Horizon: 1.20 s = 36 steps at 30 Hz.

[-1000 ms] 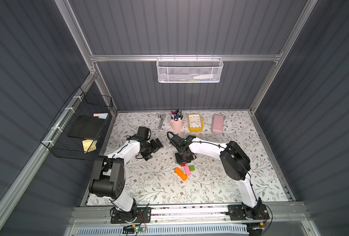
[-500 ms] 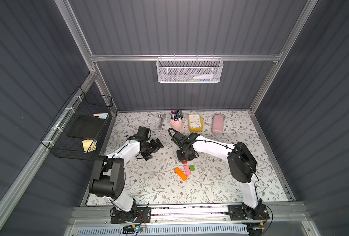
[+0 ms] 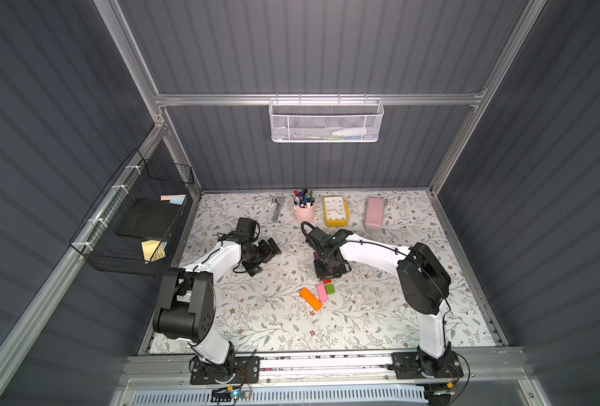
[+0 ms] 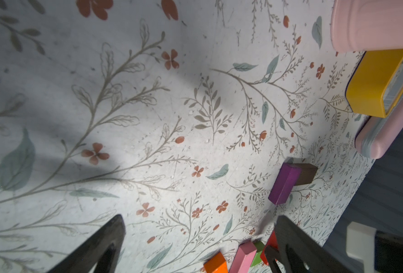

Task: Assemble the number 6 with building blocks
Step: Assemble the building block at the center of the board.

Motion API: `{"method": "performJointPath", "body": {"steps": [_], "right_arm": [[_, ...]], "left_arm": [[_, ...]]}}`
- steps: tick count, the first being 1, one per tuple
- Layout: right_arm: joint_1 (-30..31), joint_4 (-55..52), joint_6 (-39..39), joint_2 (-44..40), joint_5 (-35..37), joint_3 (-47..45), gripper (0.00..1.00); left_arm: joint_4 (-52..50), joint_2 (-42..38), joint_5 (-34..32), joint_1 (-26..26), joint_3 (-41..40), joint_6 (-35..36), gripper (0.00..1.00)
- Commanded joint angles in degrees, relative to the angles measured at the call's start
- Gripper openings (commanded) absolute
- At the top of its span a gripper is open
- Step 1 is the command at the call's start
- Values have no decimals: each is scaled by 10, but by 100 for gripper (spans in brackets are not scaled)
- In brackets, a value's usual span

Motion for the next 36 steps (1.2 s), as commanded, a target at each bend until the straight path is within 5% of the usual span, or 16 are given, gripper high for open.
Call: {"method": "performJointPath", "body": {"steps": [1,36], "right_arm": [[-2,7,-4,-8,-3,-8,29],[-12,32,-20,39,-18,0,30]], "left_arm": [[-3,-8,3,3,0,12,99],[-4,-2,3,7,6,17,99]]}}
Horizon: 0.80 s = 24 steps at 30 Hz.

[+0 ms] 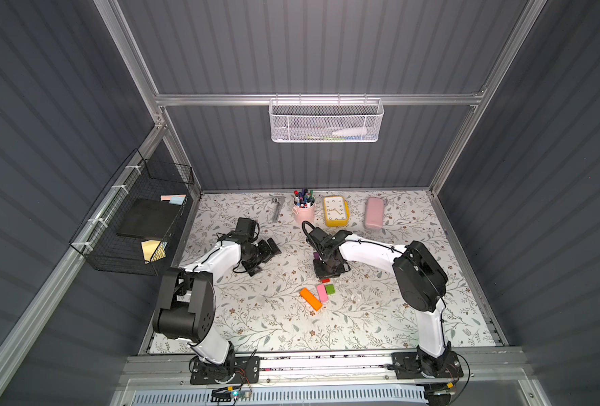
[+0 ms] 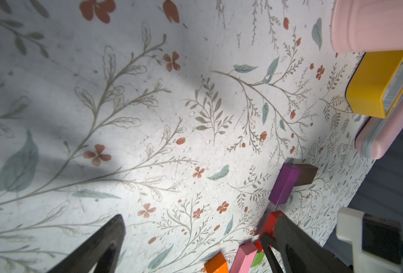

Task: Assemble the number 6 with building blocks
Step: Assemble the building block at the center of the board.

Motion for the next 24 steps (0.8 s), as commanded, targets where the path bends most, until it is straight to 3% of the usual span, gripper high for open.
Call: {"method": "performJointPath", "body": {"steps": [1,24], "right_arm": [[-2,-3,-4,19,-3,6,30],[-3,-8,-4,32,12,18,41]], "left_arm": [[-4,-3,3,5,6,13,99],[-7,-3,5,9,7,15,99]]}}
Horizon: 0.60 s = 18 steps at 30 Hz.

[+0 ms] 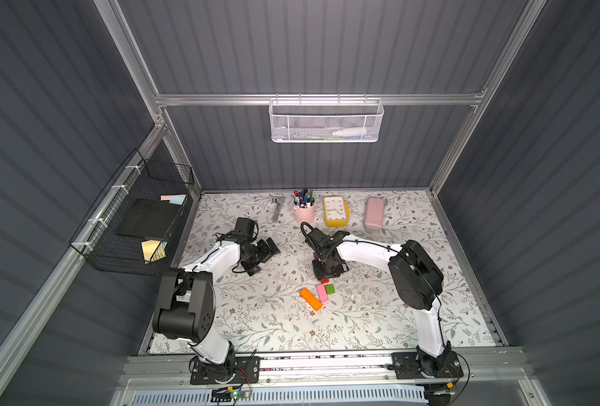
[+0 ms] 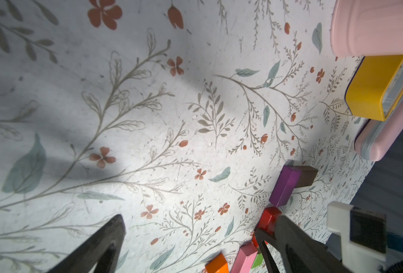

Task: Assemble the number 6 with building blocks
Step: Assemble the building block at the center of the board.

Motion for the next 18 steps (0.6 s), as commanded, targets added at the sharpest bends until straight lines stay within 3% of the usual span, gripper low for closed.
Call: {"method": "performJointPath", "body": {"steps": [1,6,18], "right_arm": [[-3,-12,0,13,10,10,41],[-3,-10,0,14,15,11,36],[-4,-8,-2,18,17,16,37]], "left_arm": [[-6,-4,4,5,7,14,99],[-8,-4,4,5,8,15,99],[-10,-4,2,6,10,16,100]]}}
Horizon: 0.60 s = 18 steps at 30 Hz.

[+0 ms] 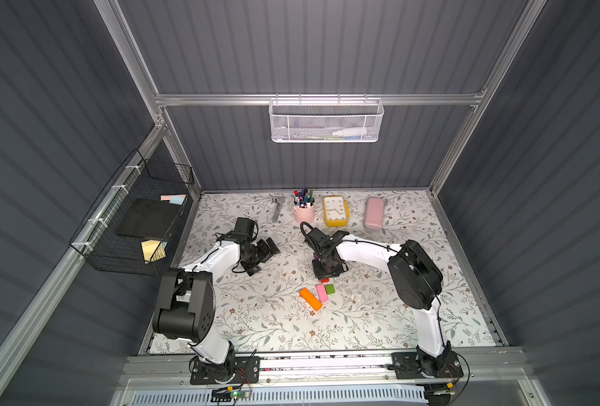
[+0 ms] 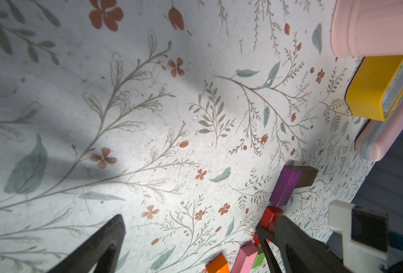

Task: Assemble the number 6 with building blocks
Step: Assemble the building block at the center of the board.

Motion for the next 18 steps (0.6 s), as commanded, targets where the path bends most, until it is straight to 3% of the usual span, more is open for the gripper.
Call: {"method": "performJointPath", "body": {"steps": [1,18], "right_arm": [[-4,-9,-2,15,10,10,37],[-5,-4,-1,22,6,14,37]], "left_arm": [[-10,-4,2,5,10,14,99],[-11,0,3,8,14,19,99]]}}
